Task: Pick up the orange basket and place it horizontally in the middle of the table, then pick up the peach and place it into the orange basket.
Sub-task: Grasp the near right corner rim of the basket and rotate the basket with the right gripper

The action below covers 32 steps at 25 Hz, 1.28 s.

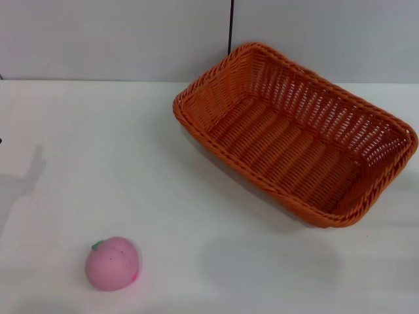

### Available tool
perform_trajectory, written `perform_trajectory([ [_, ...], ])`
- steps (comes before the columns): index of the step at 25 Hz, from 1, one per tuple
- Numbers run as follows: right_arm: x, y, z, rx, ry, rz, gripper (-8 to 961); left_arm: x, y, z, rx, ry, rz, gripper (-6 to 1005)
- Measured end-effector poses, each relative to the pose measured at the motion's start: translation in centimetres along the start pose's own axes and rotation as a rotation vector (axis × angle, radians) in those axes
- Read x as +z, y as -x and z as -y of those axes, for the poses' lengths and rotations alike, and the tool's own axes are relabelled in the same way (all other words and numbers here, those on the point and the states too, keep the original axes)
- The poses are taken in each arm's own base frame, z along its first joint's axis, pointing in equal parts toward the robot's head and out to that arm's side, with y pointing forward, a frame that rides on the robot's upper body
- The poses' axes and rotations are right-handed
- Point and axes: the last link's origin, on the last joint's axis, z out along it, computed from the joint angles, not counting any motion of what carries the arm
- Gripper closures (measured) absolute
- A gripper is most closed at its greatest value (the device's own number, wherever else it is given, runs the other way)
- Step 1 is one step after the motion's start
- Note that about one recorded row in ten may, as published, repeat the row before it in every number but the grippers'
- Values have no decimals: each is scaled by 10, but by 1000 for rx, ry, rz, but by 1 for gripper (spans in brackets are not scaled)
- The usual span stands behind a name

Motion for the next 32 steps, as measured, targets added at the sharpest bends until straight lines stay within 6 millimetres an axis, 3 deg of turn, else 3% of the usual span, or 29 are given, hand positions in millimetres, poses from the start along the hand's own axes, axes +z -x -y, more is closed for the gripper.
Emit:
perform_trajectory([
  [12, 4, 3, 2, 17, 37, -21, 344, -1, 0, 2, 17, -7, 3, 139],
  [18, 12, 11, 6, 24, 192, -163, 344, -2, 1, 1, 53, -4, 6, 139],
  [27, 43, 63, 16, 80, 358, -503, 344, -3, 1, 0, 48, -6, 3, 140],
  [32, 69, 114, 15, 75, 352, -657, 343, -2, 1, 0, 48, -4, 3, 140],
])
